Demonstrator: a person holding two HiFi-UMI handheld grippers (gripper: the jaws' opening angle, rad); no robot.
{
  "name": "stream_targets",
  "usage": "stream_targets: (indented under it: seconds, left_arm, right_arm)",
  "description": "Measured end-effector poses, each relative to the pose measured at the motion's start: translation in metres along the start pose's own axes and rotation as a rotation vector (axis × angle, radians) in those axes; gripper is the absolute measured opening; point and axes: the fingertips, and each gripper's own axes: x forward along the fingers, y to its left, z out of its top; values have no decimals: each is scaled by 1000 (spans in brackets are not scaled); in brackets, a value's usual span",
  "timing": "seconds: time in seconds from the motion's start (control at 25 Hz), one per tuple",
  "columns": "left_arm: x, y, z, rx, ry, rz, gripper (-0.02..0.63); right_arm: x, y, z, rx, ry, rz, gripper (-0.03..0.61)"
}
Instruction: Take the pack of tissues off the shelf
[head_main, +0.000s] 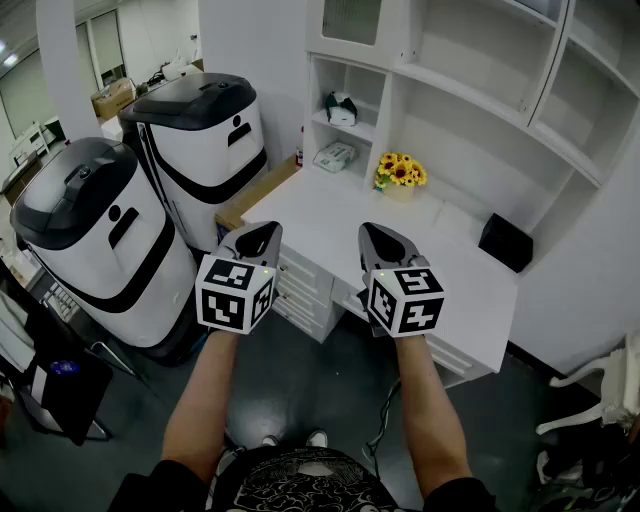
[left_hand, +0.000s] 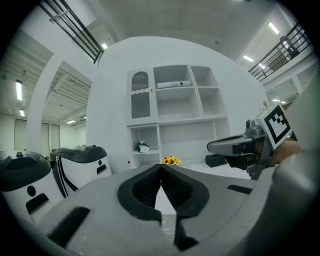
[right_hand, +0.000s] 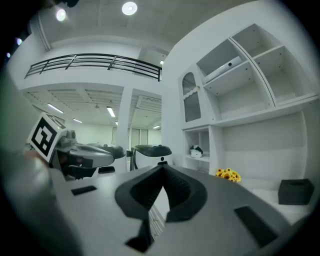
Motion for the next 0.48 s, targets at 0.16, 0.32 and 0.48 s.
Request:
stream_targets:
  seconds: [0.16, 0.32, 0.48]
  left_arm:
    - [0, -5, 0, 2, 3, 6, 6]
    - [-1, -7, -1, 5, 4, 21, 6]
    - [-2, -9, -3, 6, 8, 35, 6]
  right_arm:
    - [-6, -8, -1, 11, -14, 4, 5]
    - [-8, -14, -2, 17, -20, 1, 5]
    - [-7, -15, -4, 11, -16, 20, 41]
